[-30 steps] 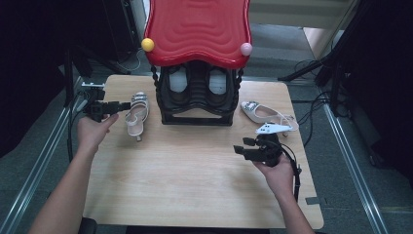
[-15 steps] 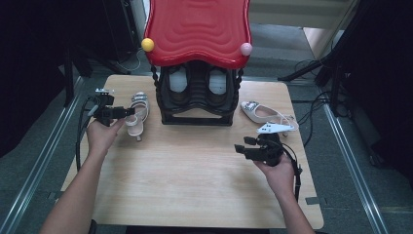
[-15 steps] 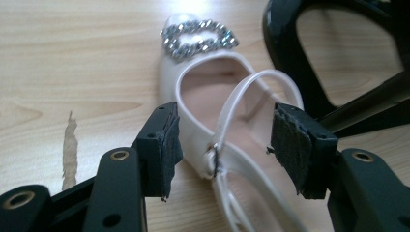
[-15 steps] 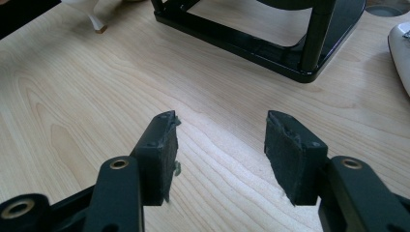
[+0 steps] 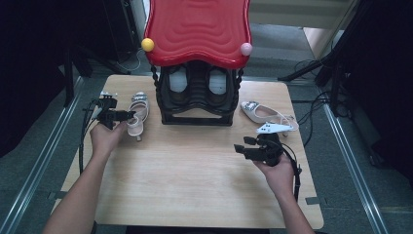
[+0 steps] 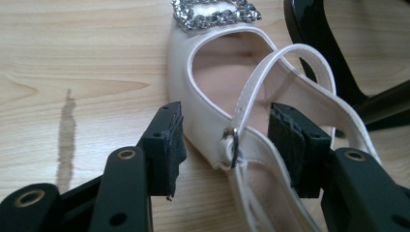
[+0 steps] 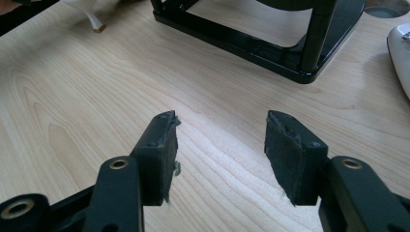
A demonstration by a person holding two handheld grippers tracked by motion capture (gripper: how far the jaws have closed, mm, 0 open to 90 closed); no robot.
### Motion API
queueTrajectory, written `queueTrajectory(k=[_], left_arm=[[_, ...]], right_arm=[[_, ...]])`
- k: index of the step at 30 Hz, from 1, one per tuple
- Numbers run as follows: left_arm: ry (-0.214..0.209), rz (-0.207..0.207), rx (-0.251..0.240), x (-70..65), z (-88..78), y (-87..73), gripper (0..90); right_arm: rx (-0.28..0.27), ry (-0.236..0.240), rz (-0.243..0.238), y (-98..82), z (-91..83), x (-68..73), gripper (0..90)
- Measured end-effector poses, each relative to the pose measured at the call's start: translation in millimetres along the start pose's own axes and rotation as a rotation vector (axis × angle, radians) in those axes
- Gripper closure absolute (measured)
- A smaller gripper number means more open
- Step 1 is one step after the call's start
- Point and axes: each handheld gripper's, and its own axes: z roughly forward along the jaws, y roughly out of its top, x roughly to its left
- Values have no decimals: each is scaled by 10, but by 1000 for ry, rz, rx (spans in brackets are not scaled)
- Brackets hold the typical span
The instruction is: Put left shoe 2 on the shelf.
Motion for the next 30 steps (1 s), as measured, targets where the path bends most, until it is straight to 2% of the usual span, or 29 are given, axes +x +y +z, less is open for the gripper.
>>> queueTrajectory(k=[2, 4, 6, 7, 10, 14, 16, 20, 21, 22, 23, 26, 30], left_arm=[[18, -7, -14, -37, -2, 25, 522], [7, -8, -43, -64, -26, 42, 520], [5, -7, -43, -75, -28, 47, 512], [18, 4, -25, -83, -5, 46, 502], [41, -4, 3, -72, 54, 17, 507], [25, -20, 17, -8, 78, -13, 512], [7, -29, 17, 0, 96, -27, 561], [40, -27, 29, -30, 95, -17, 637], [72, -31, 35, -35, 92, -7, 679], [72, -31, 35, -35, 92, -7, 739], [109, -19, 39, -56, 96, 0, 780], [109, -24, 47, -50, 91, 9, 809], [78, -68, 64, 19, 69, 32, 822]], right_arm=[[0, -1, 1, -2, -4, -1, 464], [0, -1, 1, -3, -4, -1, 464], [0, -1, 1, -3, -4, 0, 464], [1, -2, -1, -4, -2, -1, 464], [1, -3, 0, -4, -3, 0, 464], [-3, -4, -1, -6, -11, -4, 464], [-5, -6, 3, -7, -16, -7, 464], [-5, -7, 3, -7, -21, -4, 464], [-5, -9, 1, -7, -24, -3, 463], [-5, -9, 1, -7, -24, -3, 463], [-8, -9, 2, -6, -25, -6, 463], [-7, -14, 1, -5, -27, -7, 464], [-5, -12, 1, -2, -18, -8, 465]])
